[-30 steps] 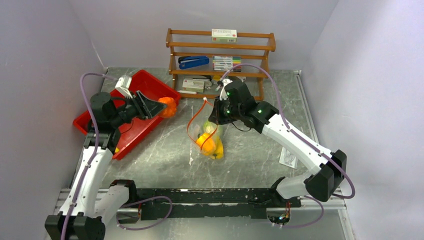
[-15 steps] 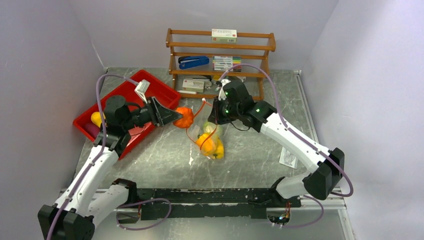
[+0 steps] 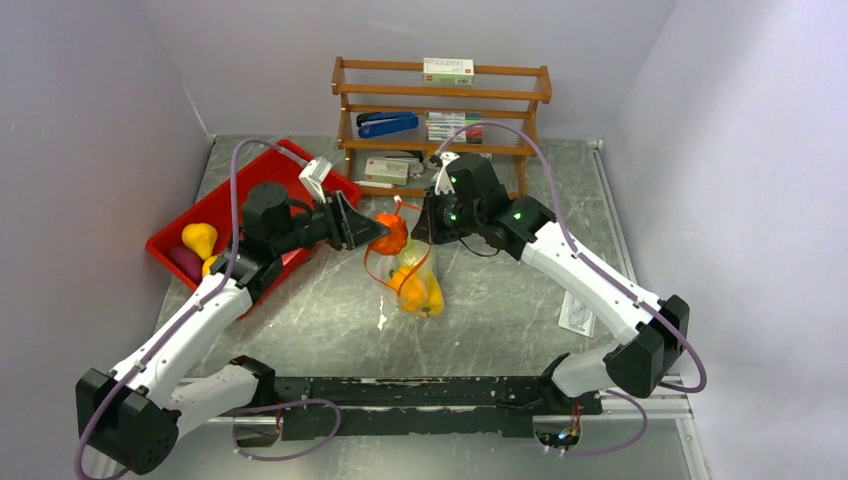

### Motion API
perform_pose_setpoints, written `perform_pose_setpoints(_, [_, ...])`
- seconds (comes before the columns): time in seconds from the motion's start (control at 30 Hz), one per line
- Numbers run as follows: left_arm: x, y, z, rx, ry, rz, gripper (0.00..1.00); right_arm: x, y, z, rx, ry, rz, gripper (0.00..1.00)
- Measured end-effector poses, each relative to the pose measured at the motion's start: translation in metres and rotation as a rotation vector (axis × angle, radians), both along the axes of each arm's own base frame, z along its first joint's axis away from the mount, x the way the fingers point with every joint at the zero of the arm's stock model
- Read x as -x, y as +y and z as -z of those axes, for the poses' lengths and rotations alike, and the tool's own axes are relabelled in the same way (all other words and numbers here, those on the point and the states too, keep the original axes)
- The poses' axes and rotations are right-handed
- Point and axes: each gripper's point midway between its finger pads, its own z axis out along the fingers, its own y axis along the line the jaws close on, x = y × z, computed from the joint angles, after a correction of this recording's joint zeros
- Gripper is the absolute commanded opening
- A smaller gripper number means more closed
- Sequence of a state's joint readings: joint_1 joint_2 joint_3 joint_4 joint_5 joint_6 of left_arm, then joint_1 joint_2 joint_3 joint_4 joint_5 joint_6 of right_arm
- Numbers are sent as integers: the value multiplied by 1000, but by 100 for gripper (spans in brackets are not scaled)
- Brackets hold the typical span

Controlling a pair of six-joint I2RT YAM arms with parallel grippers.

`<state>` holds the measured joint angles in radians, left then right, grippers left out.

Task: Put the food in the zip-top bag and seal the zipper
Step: Place the fake vegetable in the zipper food storage bag.

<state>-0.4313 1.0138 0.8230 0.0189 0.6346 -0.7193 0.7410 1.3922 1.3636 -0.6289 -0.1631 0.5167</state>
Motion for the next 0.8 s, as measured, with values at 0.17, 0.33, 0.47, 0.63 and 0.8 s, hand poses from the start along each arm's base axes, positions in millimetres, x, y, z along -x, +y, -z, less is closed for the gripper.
perform_pose_setpoints(0.17, [-8, -7, -1, -43, -32, -36, 44, 1, 1, -4, -7, -2, -5, 0])
perform_pose_setpoints(0.33, [-16, -13, 8, -113, -36, -75, 45, 2, 0, -2, 0, 5, -4, 0])
perform_pose_setpoints(0.47, [-17, -17, 14, -175, -39, -102, 47, 3, -1, -1, 4, 10, -4, 0])
perform_pose_setpoints(0.63, [-18, -23, 17, -244, -57, -133, 54, 3, -1, -1, 4, 17, -1, 0])
perform_pose_setpoints(0.8, [-18, -27, 21, -285, -57, -134, 61, 3, -1, 0, 4, 18, 0, 0])
